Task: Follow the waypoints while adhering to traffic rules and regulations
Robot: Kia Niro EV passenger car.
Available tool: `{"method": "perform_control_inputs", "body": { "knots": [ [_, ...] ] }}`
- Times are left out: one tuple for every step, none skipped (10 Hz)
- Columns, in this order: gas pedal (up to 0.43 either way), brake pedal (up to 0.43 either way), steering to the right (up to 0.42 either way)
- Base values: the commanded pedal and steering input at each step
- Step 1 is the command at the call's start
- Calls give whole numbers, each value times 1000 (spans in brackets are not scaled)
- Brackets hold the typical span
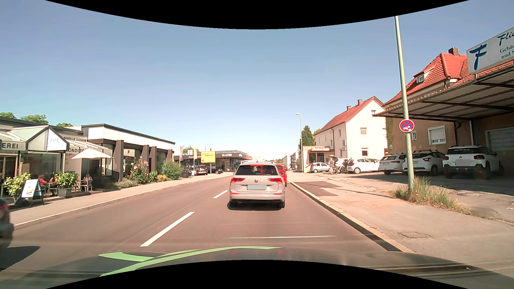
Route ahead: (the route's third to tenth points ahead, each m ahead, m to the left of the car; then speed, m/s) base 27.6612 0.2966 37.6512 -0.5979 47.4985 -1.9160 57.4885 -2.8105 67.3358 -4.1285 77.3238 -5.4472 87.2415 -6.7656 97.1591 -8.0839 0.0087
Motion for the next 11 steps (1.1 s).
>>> {"method": "perform_control_inputs", "body": {
  "knots": [
    [0, 238, 8],
    [0, 238, 8],
    [0, 238, 8],
    [0, 238, 8],
    [0, 238, 8],
    [0, 238, 8],
    [0, 238, 8],
    [0, 238, 8],
    [0, 238, 8],
    [0, 238, 8],
    [0, 238, 8]
  ]
}}
